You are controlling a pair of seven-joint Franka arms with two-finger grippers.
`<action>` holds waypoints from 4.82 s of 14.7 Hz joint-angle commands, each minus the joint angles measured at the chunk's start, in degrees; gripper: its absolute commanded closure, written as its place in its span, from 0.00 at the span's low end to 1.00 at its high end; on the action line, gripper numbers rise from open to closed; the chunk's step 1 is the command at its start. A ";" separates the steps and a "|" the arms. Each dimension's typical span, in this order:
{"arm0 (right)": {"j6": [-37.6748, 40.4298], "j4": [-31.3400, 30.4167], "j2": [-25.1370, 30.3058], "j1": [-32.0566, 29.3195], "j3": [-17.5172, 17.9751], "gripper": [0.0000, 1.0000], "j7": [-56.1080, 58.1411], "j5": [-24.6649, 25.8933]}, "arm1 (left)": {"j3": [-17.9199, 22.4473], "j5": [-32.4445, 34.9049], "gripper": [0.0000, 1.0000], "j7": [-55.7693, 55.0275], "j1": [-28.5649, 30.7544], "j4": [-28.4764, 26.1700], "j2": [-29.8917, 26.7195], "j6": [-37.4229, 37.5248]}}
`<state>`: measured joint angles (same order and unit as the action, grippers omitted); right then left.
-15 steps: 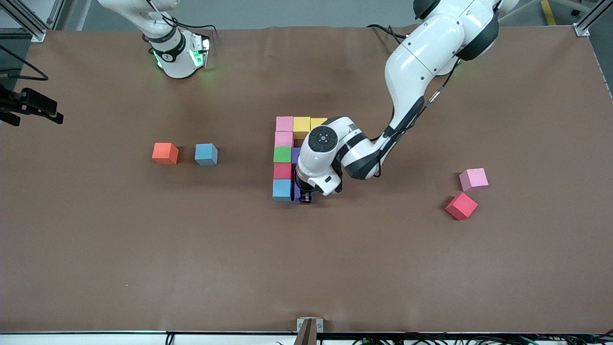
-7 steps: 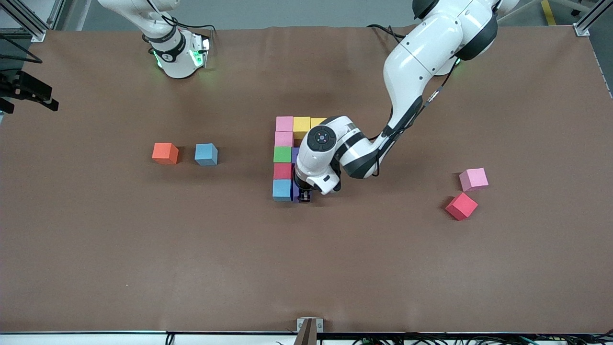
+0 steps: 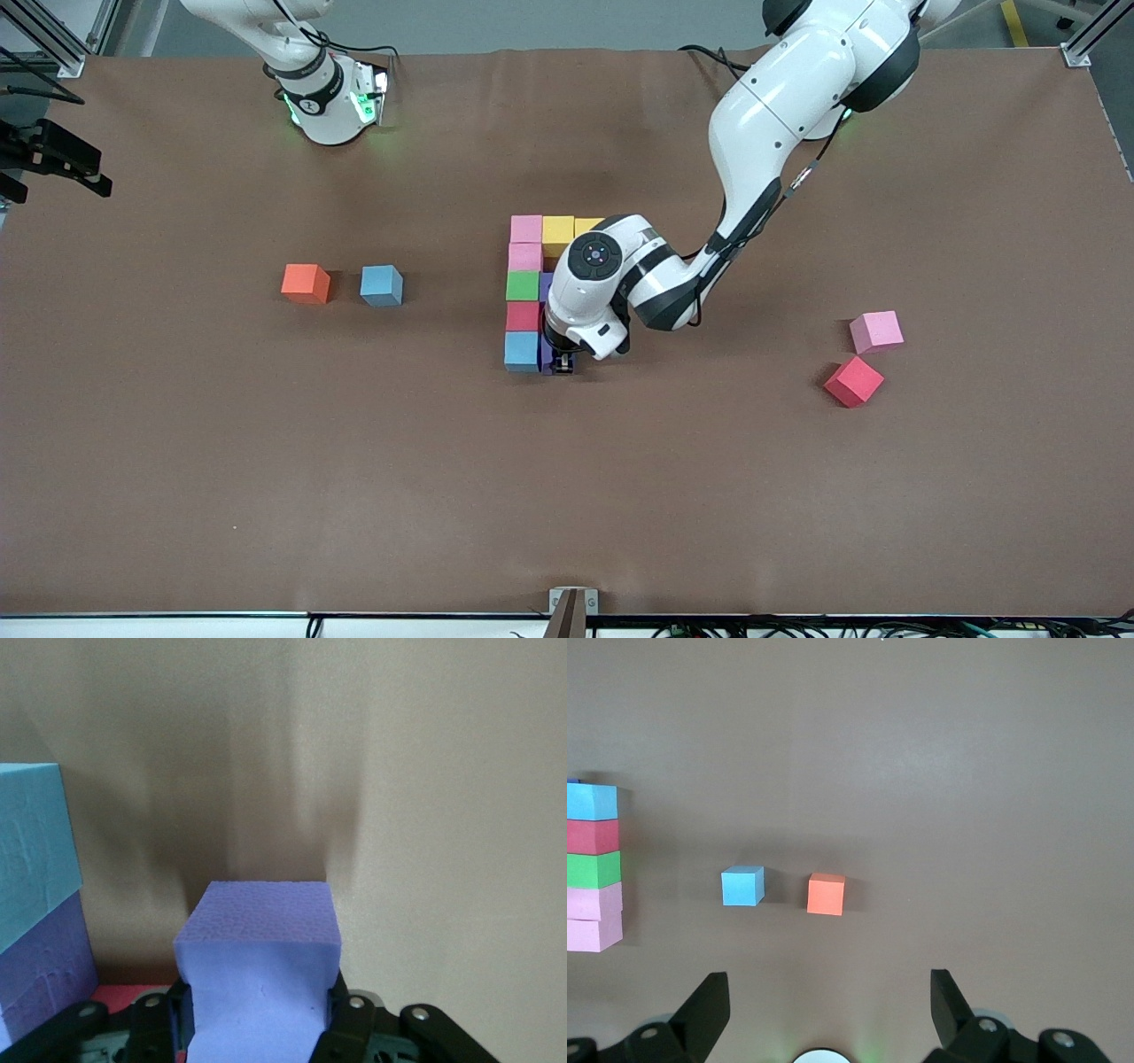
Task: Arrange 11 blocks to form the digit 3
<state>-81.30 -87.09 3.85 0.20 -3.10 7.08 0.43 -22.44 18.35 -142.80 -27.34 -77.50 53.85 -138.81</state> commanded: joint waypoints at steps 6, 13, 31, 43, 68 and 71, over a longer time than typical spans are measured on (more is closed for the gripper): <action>-1.32 -2.29 1.87 -0.29 0.11 0.00 -0.57 1.34 | 0.55 -1.39 0.00 0.24 -0.88 1.47 1.97 -1.73; -0.26 -2.56 2.04 -1.35 0.11 0.00 -1.80 -1.66 | 0.20 -1.39 0.00 0.41 -0.17 1.30 -0.40 0.55; -0.18 -2.56 2.04 -0.90 0.11 0.00 -1.63 0.63 | -18.26 0.01 0.00 32.99 29.61 -11.69 -17.45 29.47; -0.88 -2.29 2.22 -0.99 0.03 0.00 -2.33 0.28 | -18.26 7.84 0.00 65.34 48.95 -27.71 -24.84 19.37; 0.09 -2.56 3.63 -0.38 -0.06 0.00 -1.89 -0.17 | -16.85 19.09 0.00 70.55 61.53 -29.91 -16.06 6.97; 0.09 -2.47 3.54 -0.38 -0.33 0.00 -1.89 -0.17 | -16.85 19.18 0.00 70.55 61.70 -30.60 -15.62 5.66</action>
<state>-80.59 -87.98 5.89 -0.28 -3.31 5.31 0.08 -38.84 36.25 -72.88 33.44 -106.81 38.24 -131.17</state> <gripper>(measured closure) 0.000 0.000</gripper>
